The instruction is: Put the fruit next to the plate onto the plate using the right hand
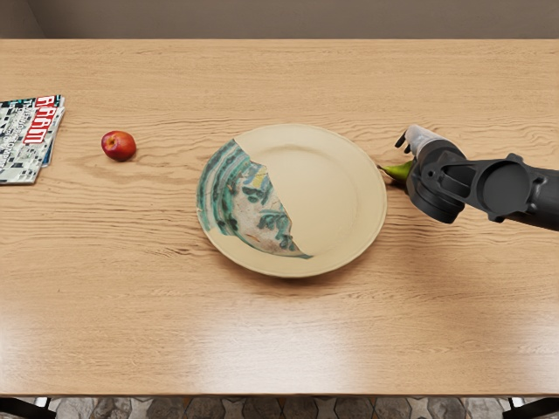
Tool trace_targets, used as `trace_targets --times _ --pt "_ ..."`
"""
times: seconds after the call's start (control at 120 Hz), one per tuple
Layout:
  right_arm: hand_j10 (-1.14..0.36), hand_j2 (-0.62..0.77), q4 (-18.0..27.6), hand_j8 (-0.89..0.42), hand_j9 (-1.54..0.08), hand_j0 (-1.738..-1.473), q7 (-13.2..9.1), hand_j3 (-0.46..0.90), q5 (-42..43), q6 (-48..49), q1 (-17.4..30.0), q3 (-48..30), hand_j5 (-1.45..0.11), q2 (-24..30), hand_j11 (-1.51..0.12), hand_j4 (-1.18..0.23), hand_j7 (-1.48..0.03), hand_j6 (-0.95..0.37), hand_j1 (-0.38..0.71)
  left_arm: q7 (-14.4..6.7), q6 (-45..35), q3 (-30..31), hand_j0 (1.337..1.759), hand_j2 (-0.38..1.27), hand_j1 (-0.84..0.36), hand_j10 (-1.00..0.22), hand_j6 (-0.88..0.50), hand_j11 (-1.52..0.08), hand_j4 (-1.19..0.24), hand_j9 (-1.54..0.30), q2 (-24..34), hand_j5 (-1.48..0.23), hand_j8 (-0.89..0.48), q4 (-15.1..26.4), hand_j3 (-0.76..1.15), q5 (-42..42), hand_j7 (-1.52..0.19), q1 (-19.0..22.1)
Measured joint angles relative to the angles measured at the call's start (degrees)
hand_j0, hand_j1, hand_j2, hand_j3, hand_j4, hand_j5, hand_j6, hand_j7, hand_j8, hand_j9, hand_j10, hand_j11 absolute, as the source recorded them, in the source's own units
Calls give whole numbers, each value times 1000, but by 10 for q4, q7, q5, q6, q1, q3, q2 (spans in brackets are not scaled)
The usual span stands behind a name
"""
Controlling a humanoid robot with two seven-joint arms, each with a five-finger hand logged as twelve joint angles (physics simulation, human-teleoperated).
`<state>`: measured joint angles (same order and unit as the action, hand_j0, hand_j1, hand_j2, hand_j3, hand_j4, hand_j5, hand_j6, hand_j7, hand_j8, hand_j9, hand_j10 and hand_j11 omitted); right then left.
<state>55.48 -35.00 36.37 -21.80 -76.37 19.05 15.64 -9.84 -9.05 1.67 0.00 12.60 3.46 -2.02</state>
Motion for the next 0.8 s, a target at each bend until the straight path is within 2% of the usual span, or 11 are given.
trace_targets --times 0.383,0.65,0.683,0.7,0.8 --pt "-343 -66 -19 -344 -445 -1658 0 0 0 1 6 3 -445 -12 -445 -343 -445 -344 60 0 0 0 1658 0 349 0 -1 0 -1 0 0 0 -1 0 0 0 0 0" --pt "-431 -84 -20 -431 -559 -1658 0 0 0 2 12 4 -559 -12 -559 -431 -558 -432 165 0 0 0 1658 0 349 0 -1 0 0 0 0 0 0 0 0 0 0 0" --pt "-460 -83 -20 -455 -599 -1658 0 0 0 3 12 3 -599 -12 -599 -460 -598 -462 195 0 0 0 1658 0 349 0 0 0 0 0 0 0 0 0 0 0 0 0" --pt "-506 -77 -20 -424 -644 -1657 0 0 -1 8 12 2 -640 -12 -644 -494 -640 -495 219 0 0 0 1658 0 349 0 -1 0 0 0 0 0 0 0 0 0 0 0" --pt "-411 -35 -20 -311 -812 -1649 -1 0 -1 63 12 -22 -780 -7 -843 -681 -831 -425 299 0 0 0 1658 0 349 0 0 0 0 0 0 0 0 0 0 0 0 0"
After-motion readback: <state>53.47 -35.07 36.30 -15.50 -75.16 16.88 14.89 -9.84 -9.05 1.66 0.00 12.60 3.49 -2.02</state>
